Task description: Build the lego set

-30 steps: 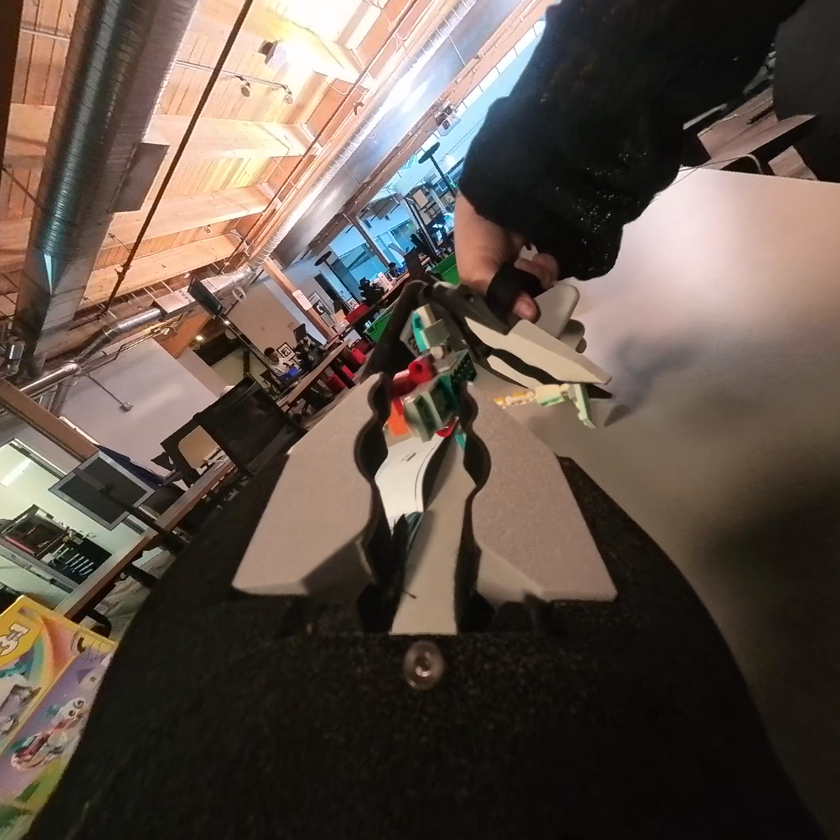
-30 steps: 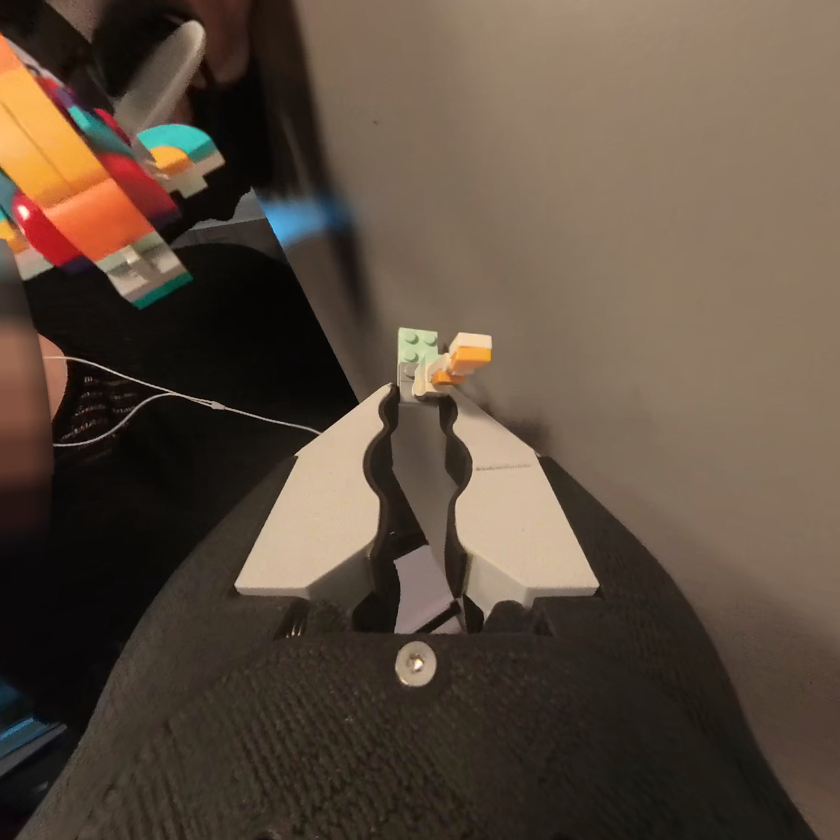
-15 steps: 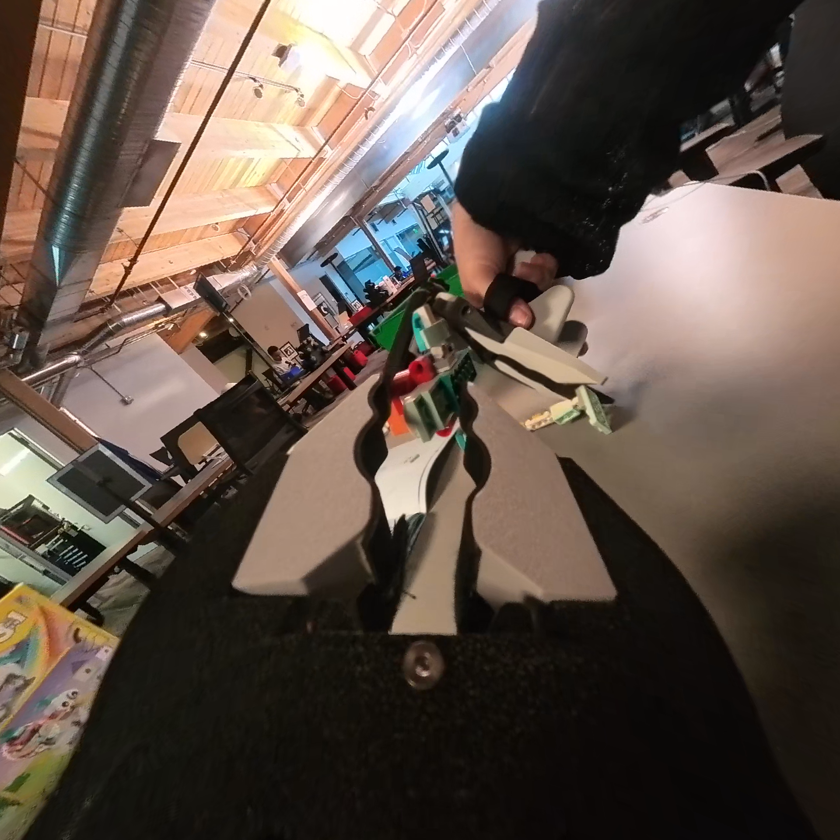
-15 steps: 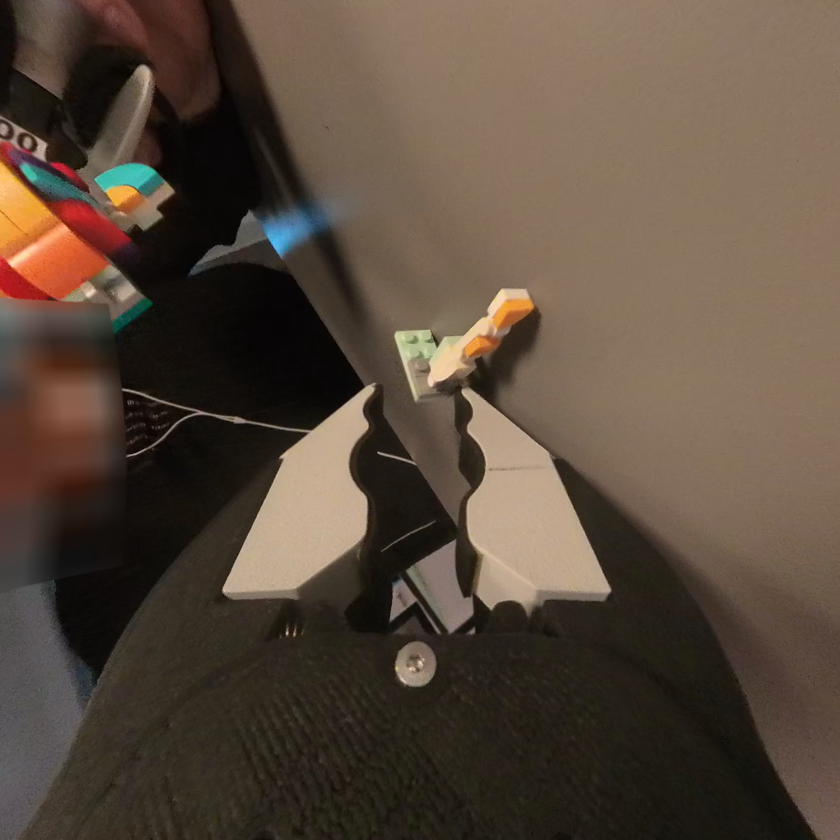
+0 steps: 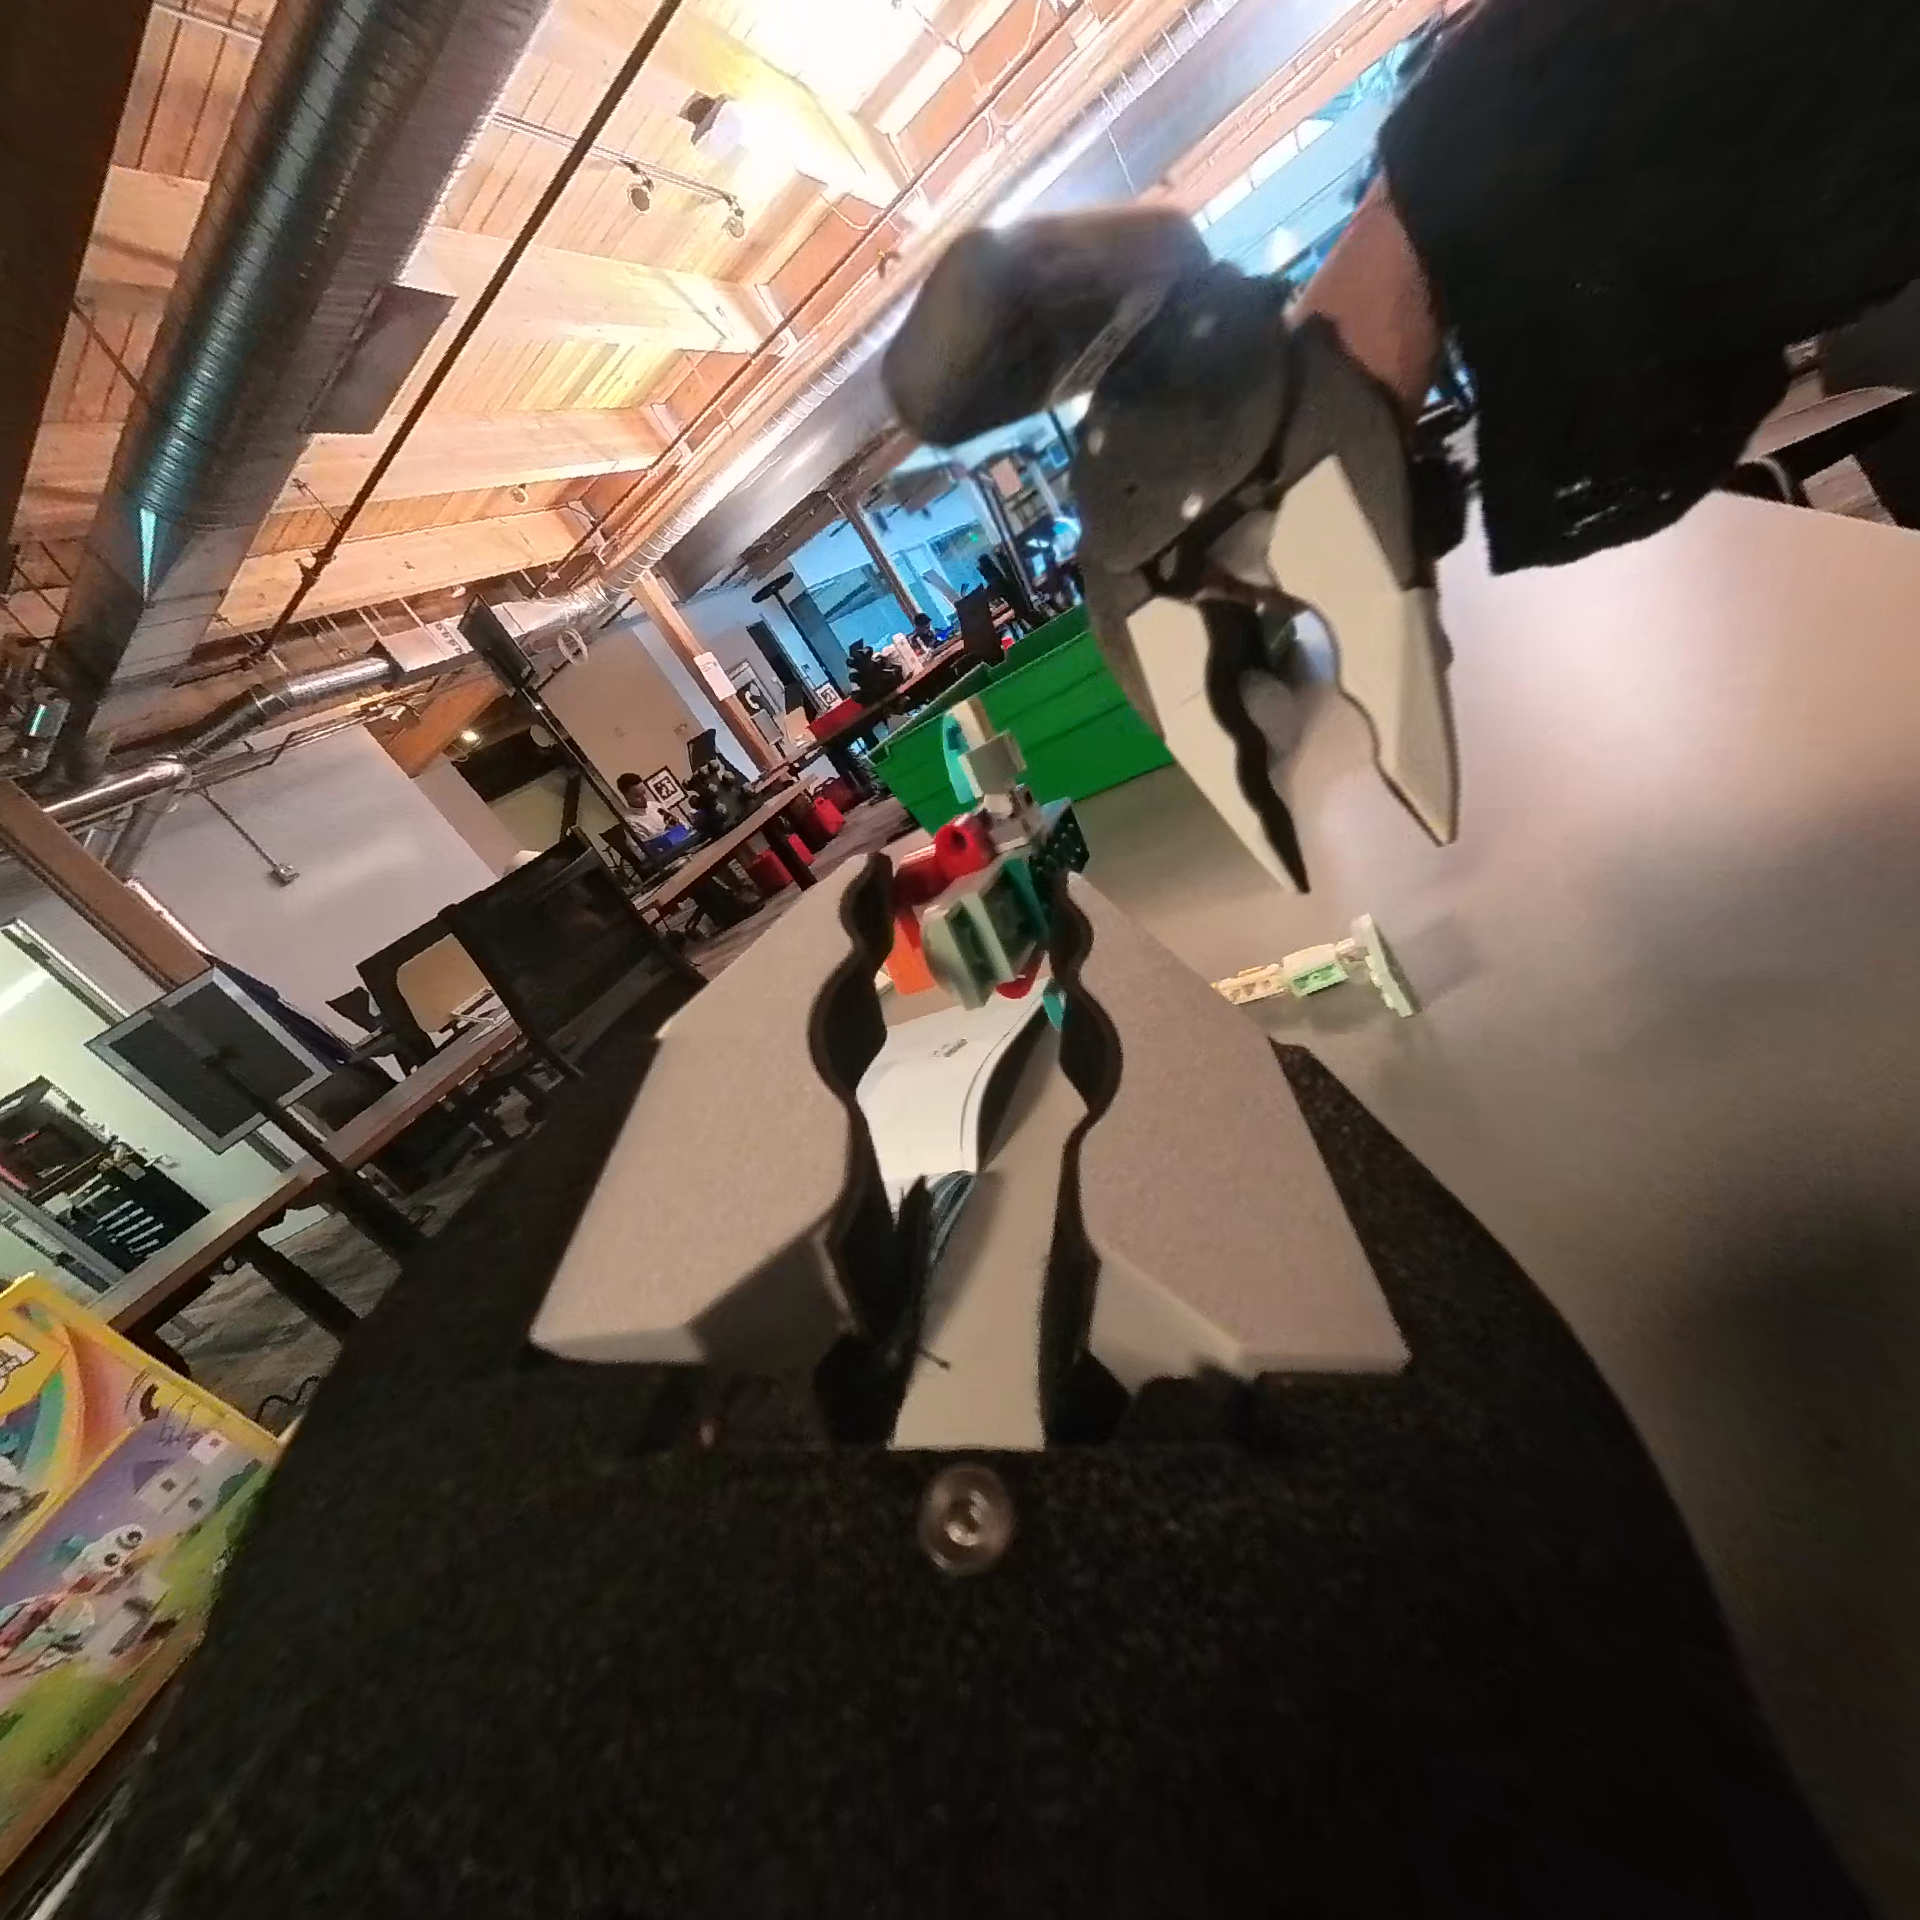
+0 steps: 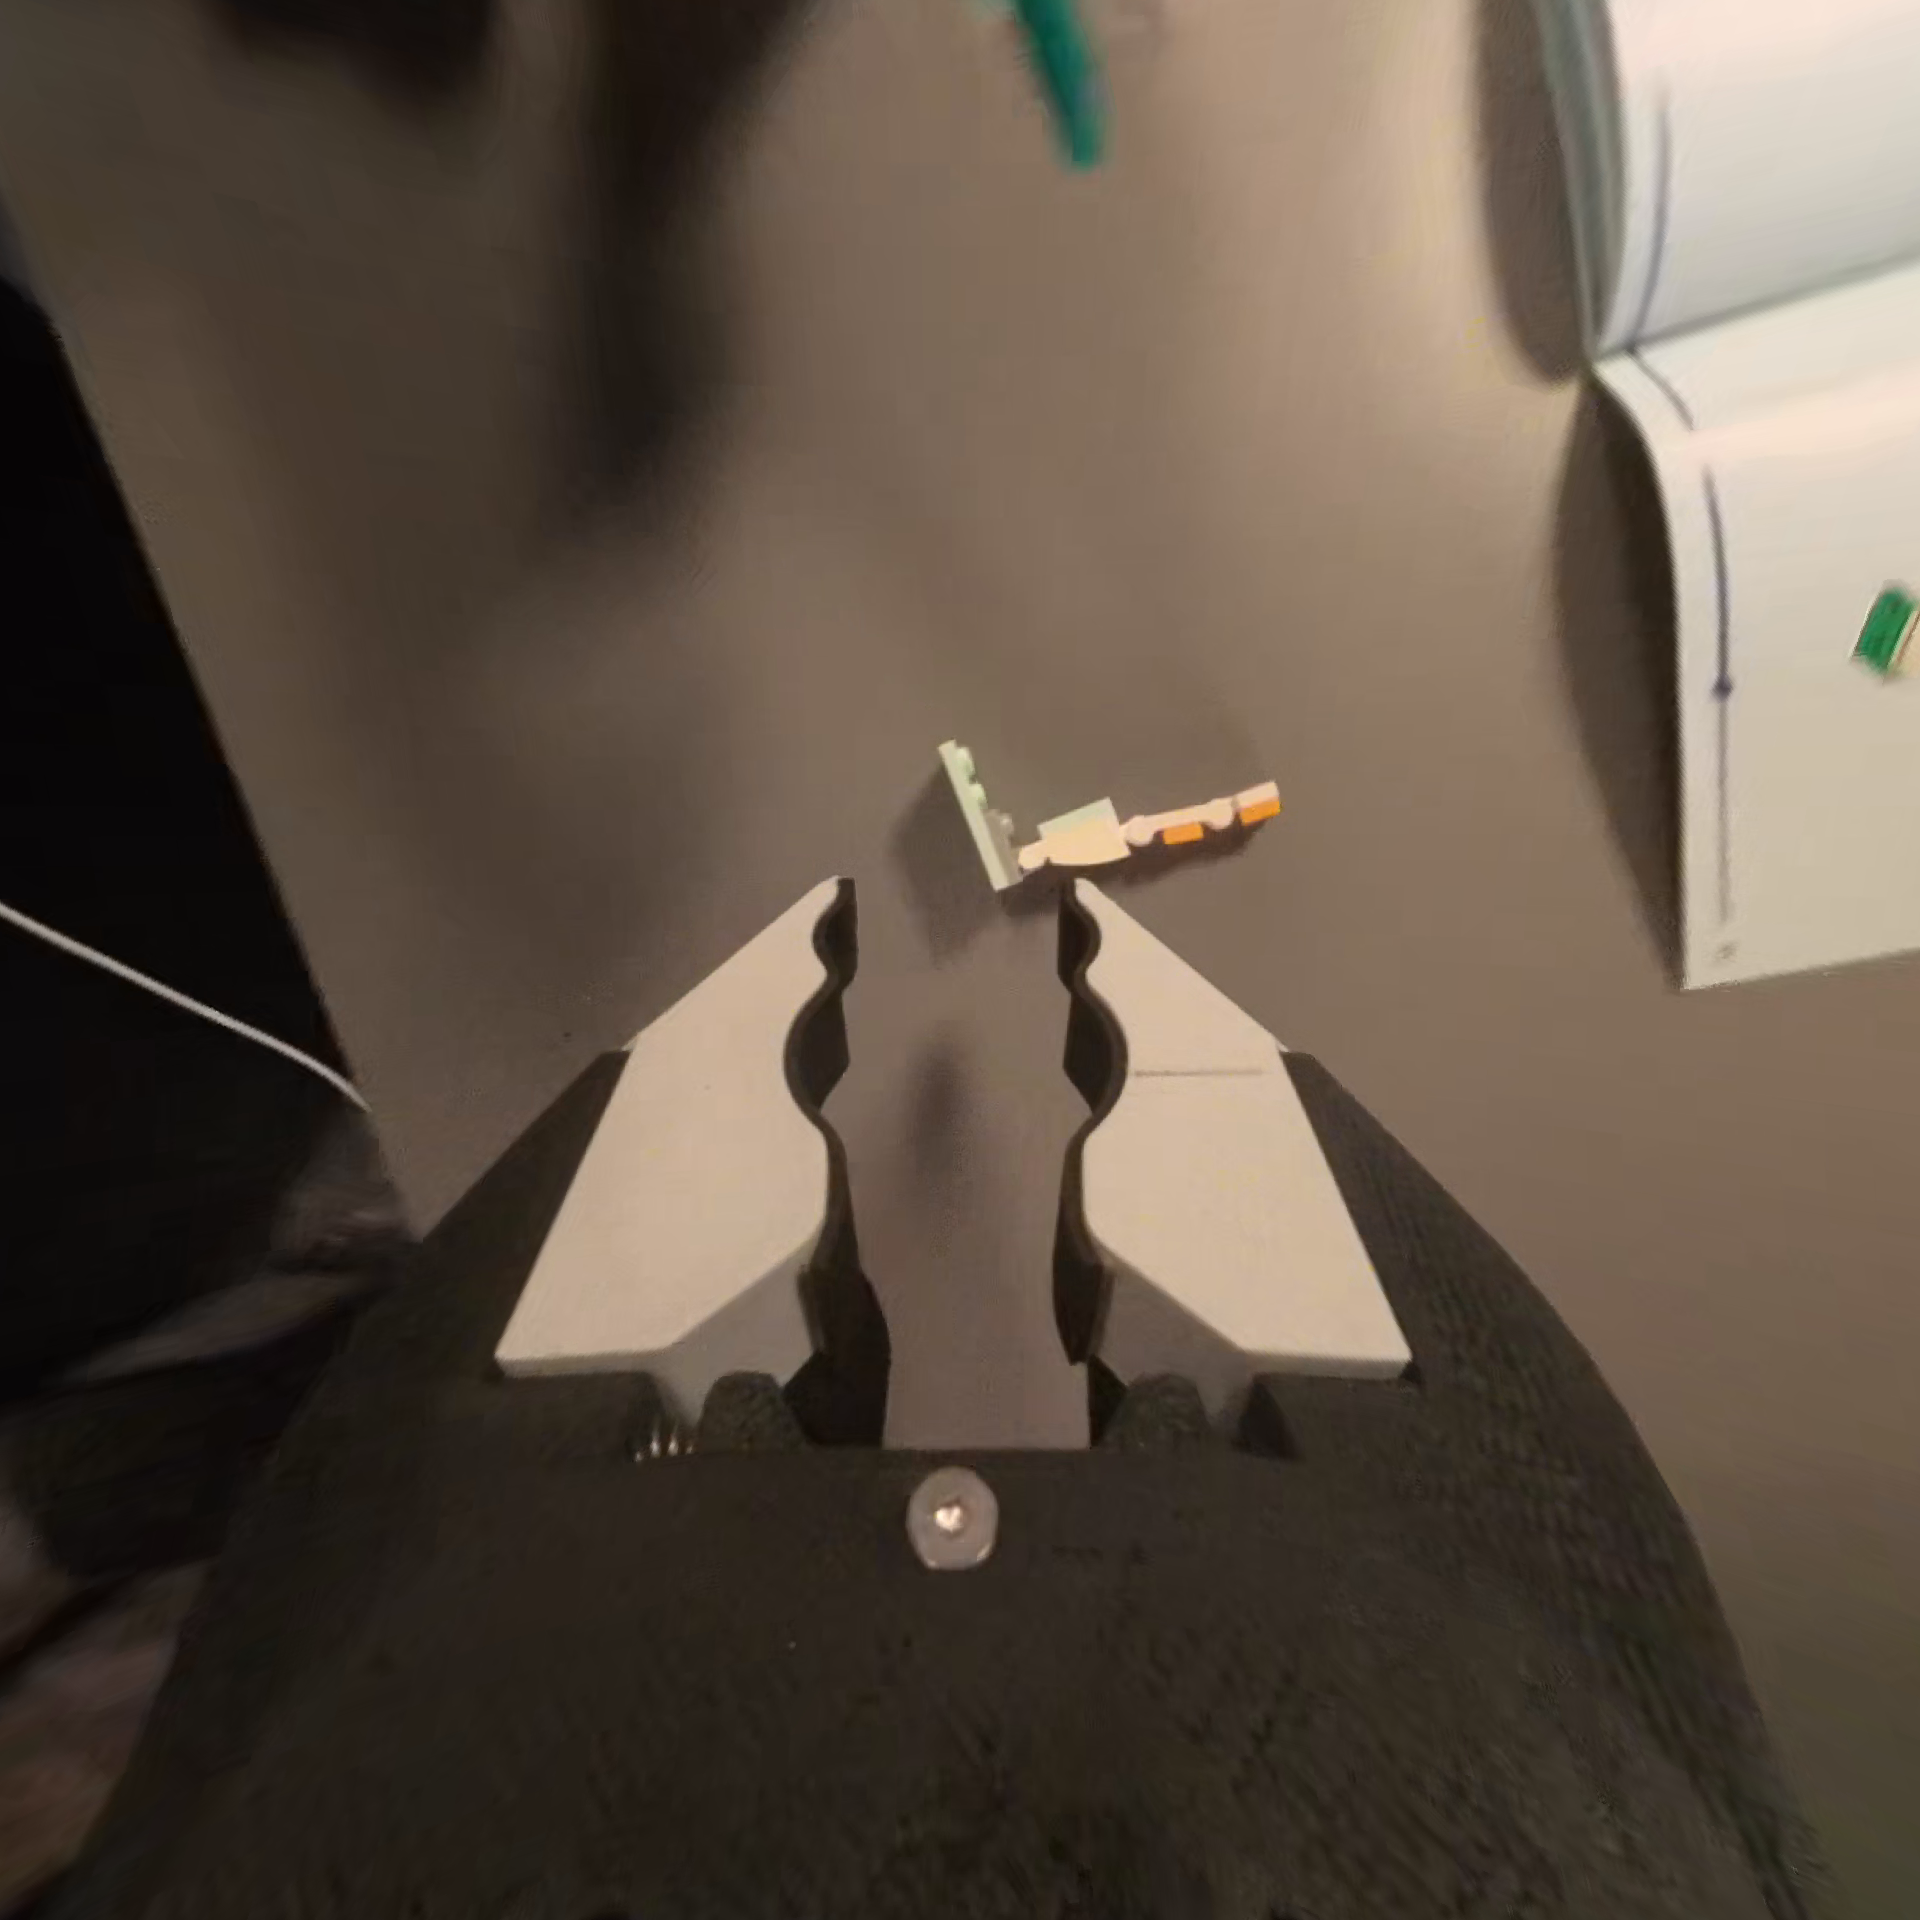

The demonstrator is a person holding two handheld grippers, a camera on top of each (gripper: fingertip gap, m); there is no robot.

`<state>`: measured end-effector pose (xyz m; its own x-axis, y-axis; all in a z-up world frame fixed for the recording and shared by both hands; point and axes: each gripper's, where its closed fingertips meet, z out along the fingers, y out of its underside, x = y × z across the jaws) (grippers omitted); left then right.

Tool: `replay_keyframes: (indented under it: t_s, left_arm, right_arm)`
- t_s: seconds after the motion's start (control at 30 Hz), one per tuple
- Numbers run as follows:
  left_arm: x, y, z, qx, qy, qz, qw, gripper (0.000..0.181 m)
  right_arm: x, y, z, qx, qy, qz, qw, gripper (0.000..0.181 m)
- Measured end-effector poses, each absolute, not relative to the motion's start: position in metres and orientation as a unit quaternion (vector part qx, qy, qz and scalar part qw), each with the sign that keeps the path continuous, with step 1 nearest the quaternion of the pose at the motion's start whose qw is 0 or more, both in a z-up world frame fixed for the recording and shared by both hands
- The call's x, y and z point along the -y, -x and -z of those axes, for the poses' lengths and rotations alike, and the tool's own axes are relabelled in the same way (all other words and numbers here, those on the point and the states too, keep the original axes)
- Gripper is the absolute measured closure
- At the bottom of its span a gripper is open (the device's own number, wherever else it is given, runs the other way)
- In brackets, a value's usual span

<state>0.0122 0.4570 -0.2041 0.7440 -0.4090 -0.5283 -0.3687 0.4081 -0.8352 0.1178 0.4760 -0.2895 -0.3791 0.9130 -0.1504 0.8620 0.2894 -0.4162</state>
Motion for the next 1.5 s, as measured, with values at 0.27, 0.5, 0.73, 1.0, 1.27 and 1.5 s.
replay_keyframes:
  t_s: [0.27,0.5,0.73,1.0,1.27,1.5]
  left_arm:
    - [-0.455,-0.015,0.207,-0.364,0.547,0.026,0.754,0.154]
    - [-0.455,-0.017,0.208,-0.367,0.548,0.035,0.751,0.154]
    - [-0.455,-0.018,0.210,-0.370,0.549,0.040,0.749,0.154]
    - [-0.455,-0.021,0.212,-0.378,0.549,0.041,0.744,0.154]
    - [-0.455,-0.019,0.211,-0.375,0.548,0.033,0.747,0.154]
    - [-0.454,-0.009,0.202,-0.354,0.541,0.001,0.763,0.154]
  right_arm:
    - [-0.486,-0.117,0.304,0.855,0.469,-0.135,0.177,0.152]
    - [-0.479,-0.111,0.303,0.847,0.453,-0.176,0.216,0.165]
    - [-0.480,-0.112,0.309,0.855,0.443,-0.164,0.213,0.168]
    - [-0.480,-0.113,0.308,0.858,0.428,-0.153,0.238,0.176]
    - [-0.486,-0.103,0.290,0.863,0.314,-0.023,0.395,0.176]
    - [-0.481,-0.084,0.267,0.813,0.228,0.050,0.533,0.177]
